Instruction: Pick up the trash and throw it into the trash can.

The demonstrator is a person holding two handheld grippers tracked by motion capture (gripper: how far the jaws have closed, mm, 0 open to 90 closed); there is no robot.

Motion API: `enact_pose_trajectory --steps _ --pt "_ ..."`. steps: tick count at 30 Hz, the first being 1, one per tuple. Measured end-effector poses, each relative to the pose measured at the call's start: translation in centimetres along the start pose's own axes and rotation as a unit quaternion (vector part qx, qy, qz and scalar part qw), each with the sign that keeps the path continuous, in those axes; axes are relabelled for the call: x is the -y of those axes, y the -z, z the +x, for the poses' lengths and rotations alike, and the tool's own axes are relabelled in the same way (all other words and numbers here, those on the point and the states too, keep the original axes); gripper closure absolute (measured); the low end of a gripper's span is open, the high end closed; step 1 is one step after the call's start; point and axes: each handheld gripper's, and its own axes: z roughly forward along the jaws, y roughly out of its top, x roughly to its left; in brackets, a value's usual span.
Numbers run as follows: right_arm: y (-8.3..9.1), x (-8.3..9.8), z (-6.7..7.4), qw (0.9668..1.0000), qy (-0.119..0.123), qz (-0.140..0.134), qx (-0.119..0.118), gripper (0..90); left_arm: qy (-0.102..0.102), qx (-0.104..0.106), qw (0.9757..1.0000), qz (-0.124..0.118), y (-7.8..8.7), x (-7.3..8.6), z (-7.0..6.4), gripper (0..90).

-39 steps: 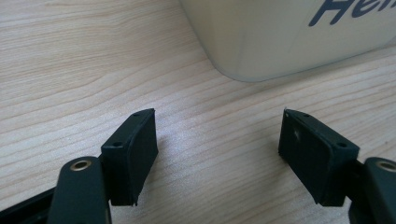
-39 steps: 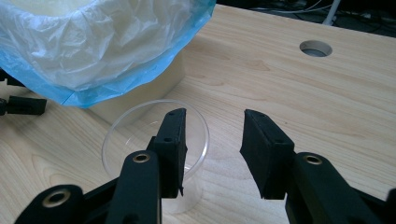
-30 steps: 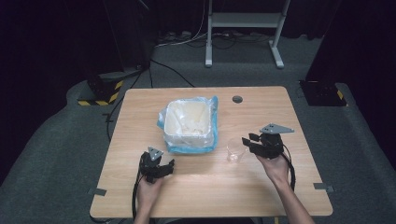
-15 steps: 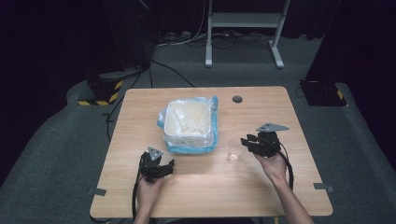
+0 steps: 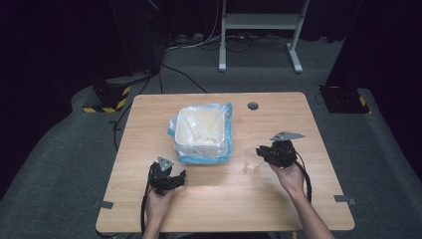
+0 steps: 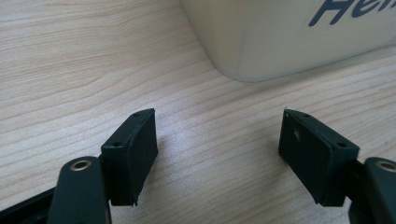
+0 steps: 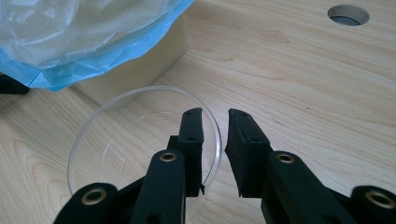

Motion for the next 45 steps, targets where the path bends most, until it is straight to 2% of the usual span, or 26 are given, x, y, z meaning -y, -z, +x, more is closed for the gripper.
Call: enact_pose_trajectory --steps 6,20,28,36,45 --pt "-0.1 0.0 0.1 1.0 0.004 0.003 -0.008 81.2 0.0 0.0 1.0 0.0 0.0 0.0 0.0 27.8" --pt "0.5 -0.1 0.2 0.9999 0.011 -0.01 -0.009 83.3 0.0 0.0 1.0 0.0 0.0 0.0 0.0 27.8" --pt "1.1 -0.1 0.1 0.9998 0.005 -0.015 -0.009 83.6 0.0 0.0 1.0 0.0 0.0 0.0 0.0 27.8" --pt "1.9 -0.9 0.5 0.9996 0.019 -0.02 -0.007 83.7 0.0 0.0 1.0 0.0 0.0 0.0 0.0 27.8" --pt "2.5 -1.6 0.7 0.9995 0.017 -0.023 -0.012 83.8 0.0 0.0 1.0 0.0 0.0 0.0 0.0 27.7"
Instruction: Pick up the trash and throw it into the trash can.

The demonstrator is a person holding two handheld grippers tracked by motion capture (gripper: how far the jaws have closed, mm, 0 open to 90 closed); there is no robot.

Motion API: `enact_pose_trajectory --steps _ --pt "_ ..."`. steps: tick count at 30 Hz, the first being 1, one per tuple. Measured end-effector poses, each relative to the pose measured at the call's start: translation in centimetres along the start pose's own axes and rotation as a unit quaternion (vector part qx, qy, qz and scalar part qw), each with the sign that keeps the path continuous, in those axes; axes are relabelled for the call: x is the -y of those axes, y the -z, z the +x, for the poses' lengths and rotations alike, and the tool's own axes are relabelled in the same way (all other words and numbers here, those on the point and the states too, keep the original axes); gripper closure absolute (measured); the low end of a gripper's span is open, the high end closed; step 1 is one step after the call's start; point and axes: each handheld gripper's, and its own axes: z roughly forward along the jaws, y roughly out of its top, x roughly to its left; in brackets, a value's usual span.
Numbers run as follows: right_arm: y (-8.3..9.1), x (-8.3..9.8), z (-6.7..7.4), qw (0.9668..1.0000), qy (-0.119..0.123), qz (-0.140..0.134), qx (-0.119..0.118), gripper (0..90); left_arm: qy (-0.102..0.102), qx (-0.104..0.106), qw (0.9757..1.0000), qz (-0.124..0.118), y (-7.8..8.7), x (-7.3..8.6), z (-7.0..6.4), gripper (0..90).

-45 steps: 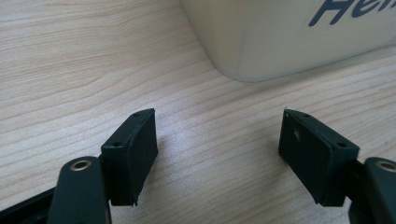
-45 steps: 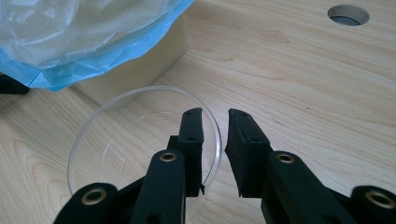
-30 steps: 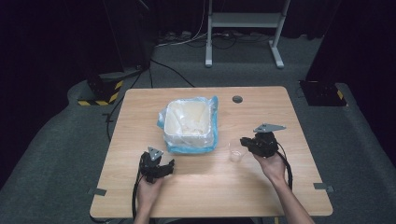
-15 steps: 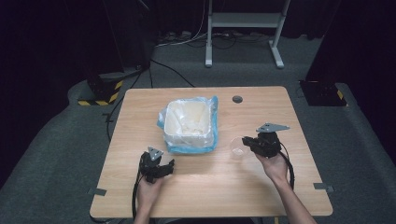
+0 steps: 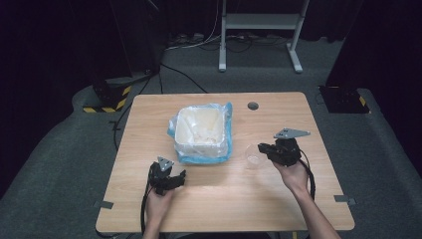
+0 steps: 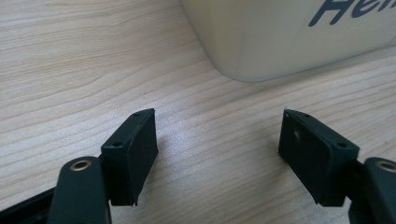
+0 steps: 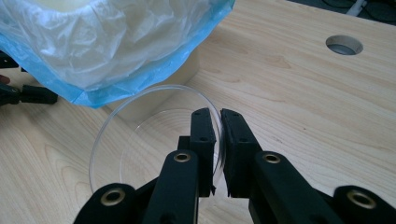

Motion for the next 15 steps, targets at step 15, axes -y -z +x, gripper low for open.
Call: enact_pose_trajectory --steps 15 --pt "1.1 -1.8 0.4 0.9998 0.016 -0.01 -0.002 83.9 0.0 0.0 1.0 0.0 0.0 0.0 0.0 27.7"
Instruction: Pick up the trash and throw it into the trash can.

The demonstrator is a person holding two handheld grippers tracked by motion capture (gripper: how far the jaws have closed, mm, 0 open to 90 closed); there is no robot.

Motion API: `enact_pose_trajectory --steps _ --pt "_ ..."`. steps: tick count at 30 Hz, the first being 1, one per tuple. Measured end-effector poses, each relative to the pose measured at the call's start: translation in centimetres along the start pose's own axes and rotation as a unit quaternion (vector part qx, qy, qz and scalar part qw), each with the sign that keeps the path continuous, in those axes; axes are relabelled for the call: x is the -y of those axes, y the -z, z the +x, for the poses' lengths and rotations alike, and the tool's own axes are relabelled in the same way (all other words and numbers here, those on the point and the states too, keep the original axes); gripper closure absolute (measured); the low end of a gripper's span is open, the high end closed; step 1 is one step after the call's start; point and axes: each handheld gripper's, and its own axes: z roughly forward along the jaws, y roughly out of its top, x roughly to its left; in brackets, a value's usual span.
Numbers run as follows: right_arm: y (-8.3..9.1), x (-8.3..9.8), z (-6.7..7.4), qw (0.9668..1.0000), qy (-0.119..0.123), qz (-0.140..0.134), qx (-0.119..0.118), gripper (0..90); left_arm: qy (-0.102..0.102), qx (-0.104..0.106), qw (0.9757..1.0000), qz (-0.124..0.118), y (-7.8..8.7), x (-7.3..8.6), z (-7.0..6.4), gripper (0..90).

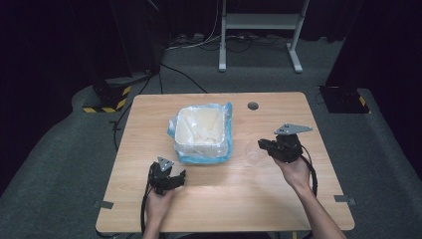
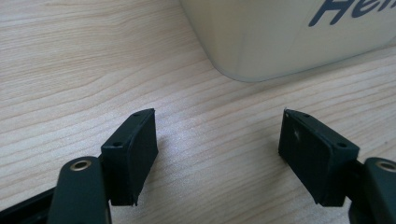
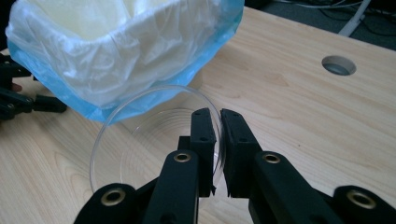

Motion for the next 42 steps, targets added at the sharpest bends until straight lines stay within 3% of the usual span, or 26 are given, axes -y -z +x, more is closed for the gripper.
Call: enact_pose_trajectory --steps 19,42 --pt "1.7 -2.8 -0.7 0.9993 -0.014 -0.026 -0.023 84.0 0.0 0.0 1.0 0.0 0.0 0.0 0.0 27.7" --pt "1.6 -6.7 0.0 0.9982 -0.002 -0.04 -0.045 84.0 0.0 0.0 1.0 0.0 0.0 0.0 0.0 27.7"
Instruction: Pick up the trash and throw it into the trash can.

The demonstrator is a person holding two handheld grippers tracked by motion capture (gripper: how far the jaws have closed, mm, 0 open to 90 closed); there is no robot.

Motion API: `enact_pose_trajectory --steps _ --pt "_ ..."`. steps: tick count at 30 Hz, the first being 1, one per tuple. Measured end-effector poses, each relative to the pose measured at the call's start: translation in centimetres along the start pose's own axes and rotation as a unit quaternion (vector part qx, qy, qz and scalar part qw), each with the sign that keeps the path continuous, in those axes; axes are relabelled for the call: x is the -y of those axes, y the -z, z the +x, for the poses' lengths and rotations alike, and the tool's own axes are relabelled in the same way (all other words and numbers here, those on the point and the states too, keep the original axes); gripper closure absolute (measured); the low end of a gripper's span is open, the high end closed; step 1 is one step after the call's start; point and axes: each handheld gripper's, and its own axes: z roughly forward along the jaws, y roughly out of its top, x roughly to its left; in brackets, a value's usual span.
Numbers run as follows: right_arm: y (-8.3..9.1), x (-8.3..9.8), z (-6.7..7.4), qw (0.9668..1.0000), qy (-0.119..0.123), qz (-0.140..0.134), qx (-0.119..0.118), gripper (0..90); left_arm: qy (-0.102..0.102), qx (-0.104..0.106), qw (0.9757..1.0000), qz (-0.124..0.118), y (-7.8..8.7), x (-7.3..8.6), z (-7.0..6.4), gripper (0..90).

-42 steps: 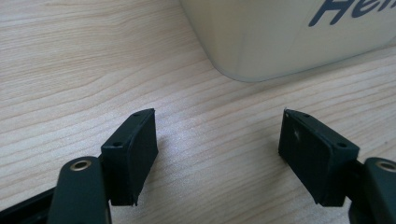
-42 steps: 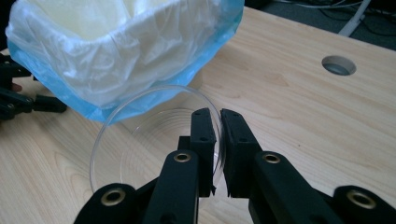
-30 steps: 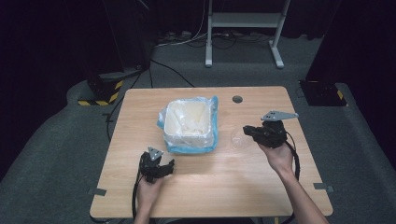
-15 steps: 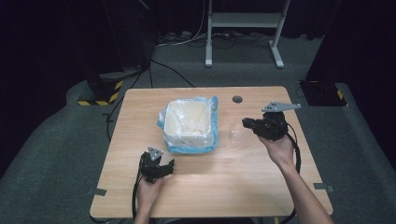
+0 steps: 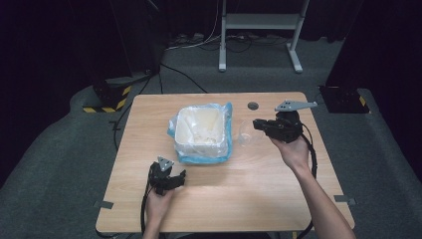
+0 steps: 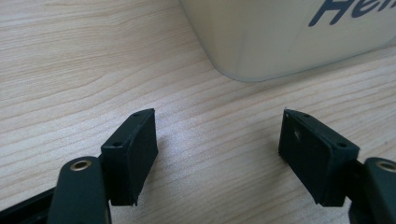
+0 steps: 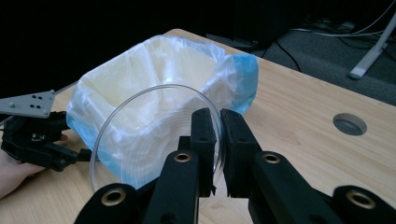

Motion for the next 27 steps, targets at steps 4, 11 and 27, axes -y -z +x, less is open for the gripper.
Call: enact_pose_trajectory --steps 4,11,27 --pt "-0.2 -0.6 0.2 1.0 0.006 0.0 -0.005 84.0 0.0 0.0 1.0 0.0 0.0 0.0 0.0 27.7" --pt "-0.5 -1.9 0.6 0.9999 0.011 -0.003 -0.013 84.1 0.0 0.0 1.0 0.0 0.0 0.0 0.0 27.7" --pt "-2.0 -4.3 2.1 0.999 0.024 -0.011 -0.035 84.1 0.0 0.0 1.0 0.001 0.0 0.0 0.0 27.7"
